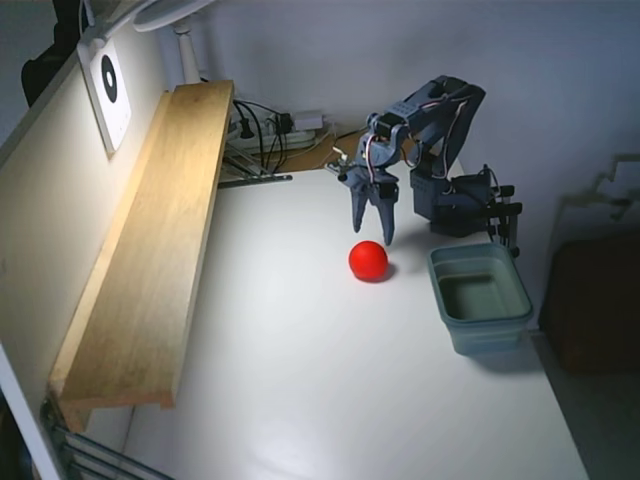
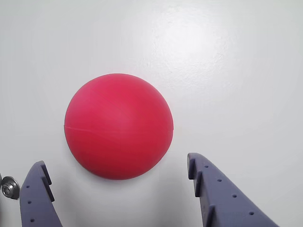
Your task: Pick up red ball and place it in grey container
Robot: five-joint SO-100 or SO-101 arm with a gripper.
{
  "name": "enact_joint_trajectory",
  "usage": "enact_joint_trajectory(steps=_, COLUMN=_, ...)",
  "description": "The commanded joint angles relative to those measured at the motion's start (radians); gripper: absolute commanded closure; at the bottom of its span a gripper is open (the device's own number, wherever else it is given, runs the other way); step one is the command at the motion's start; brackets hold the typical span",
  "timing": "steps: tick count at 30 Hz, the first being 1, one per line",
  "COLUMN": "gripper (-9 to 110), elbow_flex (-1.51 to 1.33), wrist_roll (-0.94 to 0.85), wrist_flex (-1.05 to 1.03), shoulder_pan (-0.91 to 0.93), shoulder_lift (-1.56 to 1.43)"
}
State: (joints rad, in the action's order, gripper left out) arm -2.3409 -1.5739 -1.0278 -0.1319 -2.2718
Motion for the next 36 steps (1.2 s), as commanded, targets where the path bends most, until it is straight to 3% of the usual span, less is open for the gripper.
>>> enact_joint_trajectory(steps=1, gripper=63, elbow_flex=0.049, wrist_roll=0.003, wrist_flex=0.030, shoulder_pan=-0.009, shoulder_lift=0.029)
enact_joint_trajectory(steps=28, gripper=63, elbow_flex=0.019, wrist_roll=0.003, wrist_flex=0.094, shoulder_pan=-0.009, shoulder_lift=0.064)
enact_joint_trajectory(steps=36, gripper=63, elbow_flex=-0.092, wrist_roll=0.003, wrist_flex=0.236, shoulder_pan=-0.009, shoulder_lift=0.095)
